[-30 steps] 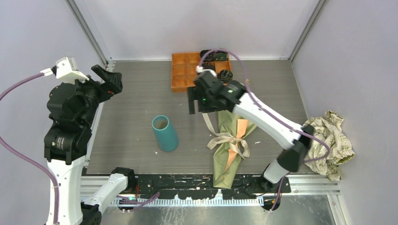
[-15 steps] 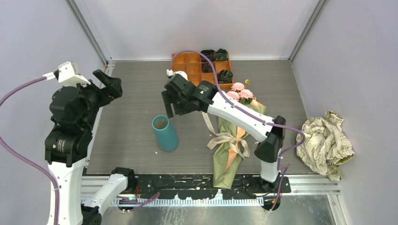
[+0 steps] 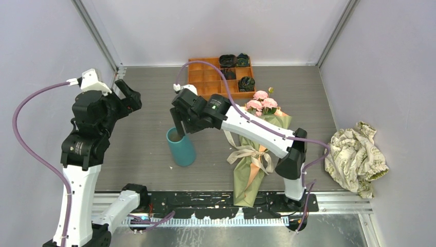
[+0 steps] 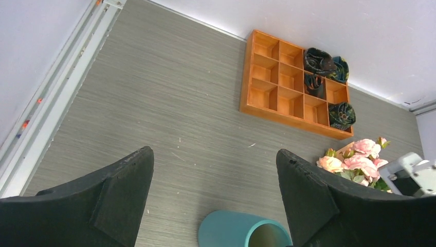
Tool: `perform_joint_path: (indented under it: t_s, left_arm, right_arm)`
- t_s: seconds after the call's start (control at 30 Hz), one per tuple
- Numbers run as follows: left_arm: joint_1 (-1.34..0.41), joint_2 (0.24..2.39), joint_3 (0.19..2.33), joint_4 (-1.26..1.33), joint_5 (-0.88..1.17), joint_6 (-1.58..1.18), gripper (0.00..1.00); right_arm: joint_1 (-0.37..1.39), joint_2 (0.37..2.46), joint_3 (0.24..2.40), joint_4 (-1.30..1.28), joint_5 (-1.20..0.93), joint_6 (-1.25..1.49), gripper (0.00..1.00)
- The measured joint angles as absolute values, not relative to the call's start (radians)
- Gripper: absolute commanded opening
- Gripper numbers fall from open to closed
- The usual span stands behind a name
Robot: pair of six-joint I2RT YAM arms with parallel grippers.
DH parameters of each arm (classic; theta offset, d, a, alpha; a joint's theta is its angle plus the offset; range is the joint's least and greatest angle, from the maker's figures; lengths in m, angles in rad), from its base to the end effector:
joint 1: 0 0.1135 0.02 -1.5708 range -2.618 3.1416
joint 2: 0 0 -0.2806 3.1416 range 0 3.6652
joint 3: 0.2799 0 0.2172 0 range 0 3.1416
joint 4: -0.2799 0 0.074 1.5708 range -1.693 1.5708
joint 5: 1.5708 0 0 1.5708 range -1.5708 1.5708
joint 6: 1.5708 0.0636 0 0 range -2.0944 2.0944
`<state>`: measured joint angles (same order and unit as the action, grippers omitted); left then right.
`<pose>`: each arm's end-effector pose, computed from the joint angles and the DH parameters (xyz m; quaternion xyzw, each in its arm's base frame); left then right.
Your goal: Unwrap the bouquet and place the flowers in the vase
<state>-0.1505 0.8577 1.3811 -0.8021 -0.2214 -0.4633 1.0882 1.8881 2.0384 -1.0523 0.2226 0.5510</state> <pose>0.1188 -0.0039 0.4446 -0.1893 0.7735 -0.0967 0.5970 0.1931 0.3383 0.3640 -0.2140 0.9148 0.1668 0.2993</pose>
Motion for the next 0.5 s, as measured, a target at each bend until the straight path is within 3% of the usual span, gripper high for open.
perform_joint_path:
  t_s: [0.23,0.4,0.5]
  left_arm:
    - [-0.150,0.858,1.367,-0.803,-0.221,-0.463,0.88]
    - [-0.150,0.857,1.362,-0.804,-0.222,-0.463,0.88]
    - [-0.150,0.857,1.362,-0.804,-0.222,-0.463,0.88]
  right_arm:
    - [1.105,1.922,2.011,-1.042,0.203,0.556,0.72]
    - [1.104,1.953,1.987,-0.999,0.189,0.565,0.63]
    - [1.103,1.985,1.986,-0.977,0.179,0.570,0.53]
